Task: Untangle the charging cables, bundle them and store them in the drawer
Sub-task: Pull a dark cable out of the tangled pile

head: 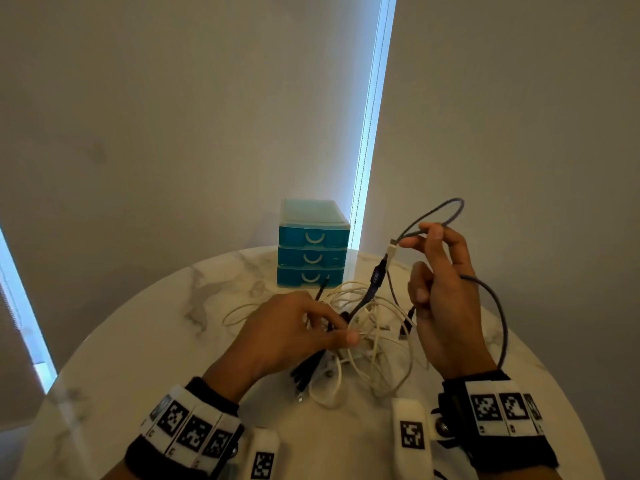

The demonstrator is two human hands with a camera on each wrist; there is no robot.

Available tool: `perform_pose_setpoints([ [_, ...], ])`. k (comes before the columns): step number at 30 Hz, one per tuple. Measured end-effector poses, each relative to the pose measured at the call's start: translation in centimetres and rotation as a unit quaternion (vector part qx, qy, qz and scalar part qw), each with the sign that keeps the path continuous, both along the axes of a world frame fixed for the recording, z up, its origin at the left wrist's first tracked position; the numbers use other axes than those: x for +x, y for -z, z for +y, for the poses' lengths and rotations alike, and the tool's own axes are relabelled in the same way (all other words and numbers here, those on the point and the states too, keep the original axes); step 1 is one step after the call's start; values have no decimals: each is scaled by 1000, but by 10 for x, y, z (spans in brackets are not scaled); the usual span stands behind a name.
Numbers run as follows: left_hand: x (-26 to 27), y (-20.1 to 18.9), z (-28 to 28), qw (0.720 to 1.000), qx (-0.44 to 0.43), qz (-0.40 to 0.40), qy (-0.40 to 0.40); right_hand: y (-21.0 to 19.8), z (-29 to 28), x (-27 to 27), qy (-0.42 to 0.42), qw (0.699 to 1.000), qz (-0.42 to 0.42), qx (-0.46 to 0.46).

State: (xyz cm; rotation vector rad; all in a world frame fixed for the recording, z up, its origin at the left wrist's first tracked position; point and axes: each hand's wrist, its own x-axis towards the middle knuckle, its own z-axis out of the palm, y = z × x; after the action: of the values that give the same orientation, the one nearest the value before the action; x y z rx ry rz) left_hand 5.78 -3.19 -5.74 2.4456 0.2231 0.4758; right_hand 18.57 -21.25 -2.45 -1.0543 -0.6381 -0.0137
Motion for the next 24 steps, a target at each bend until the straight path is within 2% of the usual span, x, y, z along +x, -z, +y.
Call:
perform_pose_setpoints([
  [4, 3, -1, 11, 983, -113, -141, -2, 1, 3, -3, -39, 999, 13, -5],
  [10, 9, 7, -2, 988, -91, -102, 65, 3, 15, -19, -74, 994, -49, -69],
  [12, 10, 7, -4, 986, -101, -116, 69, 2, 16, -24, -70, 990, -69, -99],
  [16, 10, 4, 0, 967, -164, -194, 9, 12, 21, -17, -32, 976, -74, -204],
  [18, 10, 3, 6, 950, -212, -227, -25, 24, 24, -9, -10, 946, -117, -302],
  [20, 9, 3, 12, 940, -225, -248, -58, 35, 27, -2, 2, 911, -169, -375],
  [24, 8, 2, 20, 927, -263, -255, -82, 42, 28, 7, -7, 910, -160, -383],
])
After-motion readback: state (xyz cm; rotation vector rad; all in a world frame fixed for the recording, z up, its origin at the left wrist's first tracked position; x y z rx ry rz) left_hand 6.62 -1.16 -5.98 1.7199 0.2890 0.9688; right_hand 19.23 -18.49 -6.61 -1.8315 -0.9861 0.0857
